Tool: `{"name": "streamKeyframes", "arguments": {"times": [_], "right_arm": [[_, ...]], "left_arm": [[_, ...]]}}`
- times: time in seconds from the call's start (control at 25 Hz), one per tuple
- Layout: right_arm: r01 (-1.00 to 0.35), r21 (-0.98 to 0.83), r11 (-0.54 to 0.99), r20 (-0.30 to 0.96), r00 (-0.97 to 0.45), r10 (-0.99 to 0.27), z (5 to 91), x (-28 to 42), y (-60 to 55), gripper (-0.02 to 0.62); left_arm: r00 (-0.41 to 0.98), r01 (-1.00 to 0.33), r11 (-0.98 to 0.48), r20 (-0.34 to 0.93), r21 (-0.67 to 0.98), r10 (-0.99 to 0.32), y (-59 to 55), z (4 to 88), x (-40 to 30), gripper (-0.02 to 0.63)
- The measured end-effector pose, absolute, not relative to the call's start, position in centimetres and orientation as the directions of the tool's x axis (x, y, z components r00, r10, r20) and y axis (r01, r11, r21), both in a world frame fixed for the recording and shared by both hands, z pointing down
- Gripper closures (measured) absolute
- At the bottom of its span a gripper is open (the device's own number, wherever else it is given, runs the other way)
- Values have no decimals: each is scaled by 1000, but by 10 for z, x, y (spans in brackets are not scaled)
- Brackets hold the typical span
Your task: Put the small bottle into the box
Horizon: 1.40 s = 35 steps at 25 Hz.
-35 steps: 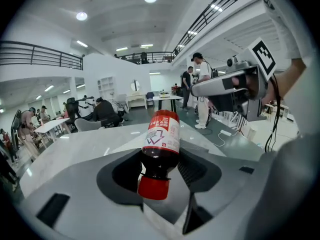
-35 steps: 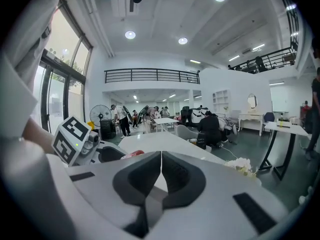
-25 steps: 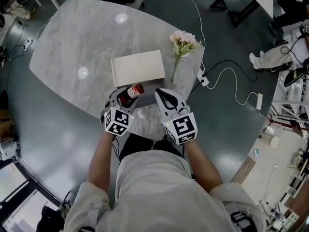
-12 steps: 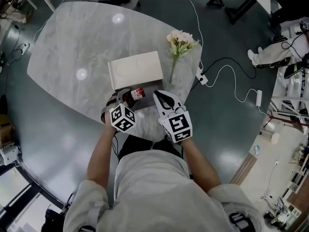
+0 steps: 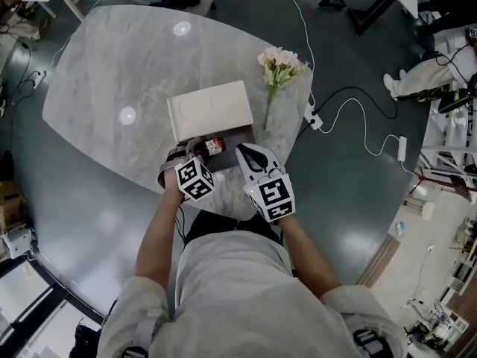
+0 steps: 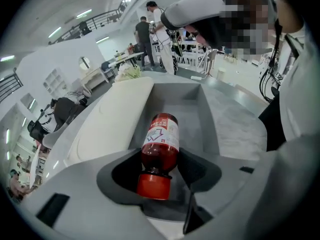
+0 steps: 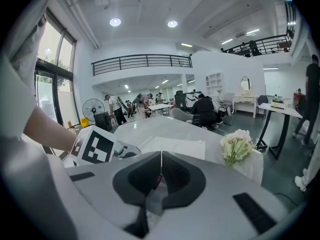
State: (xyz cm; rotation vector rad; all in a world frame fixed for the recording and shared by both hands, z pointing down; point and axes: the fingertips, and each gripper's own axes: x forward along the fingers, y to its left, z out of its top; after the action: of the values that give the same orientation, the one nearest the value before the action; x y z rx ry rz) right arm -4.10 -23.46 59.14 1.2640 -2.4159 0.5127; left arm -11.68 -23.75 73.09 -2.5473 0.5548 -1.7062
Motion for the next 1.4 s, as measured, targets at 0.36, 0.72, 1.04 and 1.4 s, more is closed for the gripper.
{"name": "streamKeyframes", "arguments": {"times": [0.36, 0.72, 1.04, 1.4], "right_arm": [[-844, -150, 516, 482, -518, -707, 592, -36, -232, 569], [-845, -153, 513, 493, -515, -701, 596, -33, -226, 569], [-845, -147, 514, 501, -512, -698, 596, -29, -220, 569], [-836, -137, 531, 510, -519, -686, 594, -26, -212, 569]], "left_arm": [[317, -247, -945, 904, -213, -286, -238, 740, -115, 367], [282, -236, -940, 908, -247, -310, -238, 747, -117, 367], [262, -253, -927, 902, -278, -342, -239, 747, -118, 367], [272, -331, -899, 883, -287, -382, -239, 730, -121, 367]]}}
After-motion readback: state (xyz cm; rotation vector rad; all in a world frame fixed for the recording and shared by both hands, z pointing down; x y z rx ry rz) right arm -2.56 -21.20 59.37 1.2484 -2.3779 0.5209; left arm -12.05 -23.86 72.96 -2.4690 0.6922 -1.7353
